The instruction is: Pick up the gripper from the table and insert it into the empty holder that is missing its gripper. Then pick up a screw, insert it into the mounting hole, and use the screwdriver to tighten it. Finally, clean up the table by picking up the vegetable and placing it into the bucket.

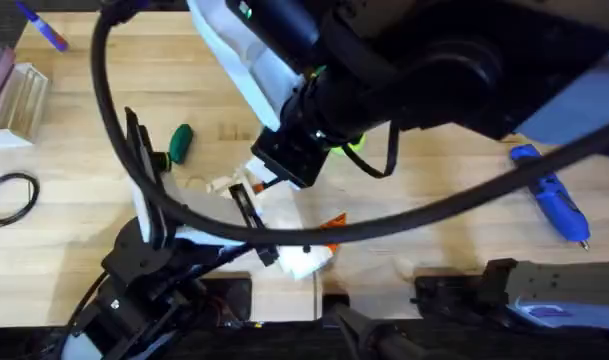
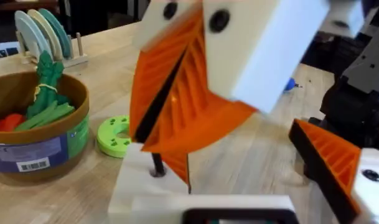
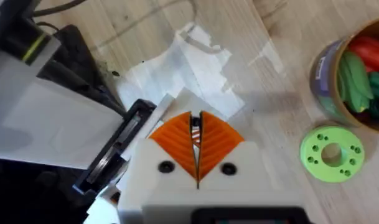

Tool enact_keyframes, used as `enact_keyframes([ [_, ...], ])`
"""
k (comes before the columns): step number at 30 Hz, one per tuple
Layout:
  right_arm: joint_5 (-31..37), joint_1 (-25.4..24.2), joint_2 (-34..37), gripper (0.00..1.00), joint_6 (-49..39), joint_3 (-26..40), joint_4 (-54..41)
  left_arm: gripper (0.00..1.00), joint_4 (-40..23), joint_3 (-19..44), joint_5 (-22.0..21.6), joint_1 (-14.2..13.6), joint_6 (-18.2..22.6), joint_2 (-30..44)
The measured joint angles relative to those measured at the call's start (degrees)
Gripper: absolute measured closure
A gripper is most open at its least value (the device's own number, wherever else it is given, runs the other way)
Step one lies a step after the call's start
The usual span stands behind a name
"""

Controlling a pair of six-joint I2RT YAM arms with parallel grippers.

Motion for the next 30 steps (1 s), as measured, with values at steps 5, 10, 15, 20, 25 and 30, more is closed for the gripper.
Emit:
enact_keyframes([
  [5,-0.4,0.0,0.0,0.995,0.0,0.1,-0.3,0.014,0.0,0.0,0.2,0.0,0.0,0.0],
  [10,-0.6,0.0,0.0,0.995,0.0,0.1,-0.5,0.015,0.0,0.0,0.2,0.0,-0.1,0.0],
  [15,-0.8,0.0,0.0,0.995,0.0,0.1,-0.6,0.015,0.0,0.0,0.2,0.0,-0.2,0.0],
  [20,-1.0,0.0,0.0,0.995,-0.3,0.4,-1.5,0.015,0.0,0.0,0.2,0.0,-0.4,0.0],
  [25,-2.2,0.0,0.0,0.995,-1.0,0.4,-2.0,0.014,0.0,0.0,0.2,0.0,-0.5,0.0],
  [30,-2.5,0.0,0.0,0.995,-1.2,0.4,-1.9,0.014,0.0,0.0,0.2,0.0,-0.5,0.0],
])
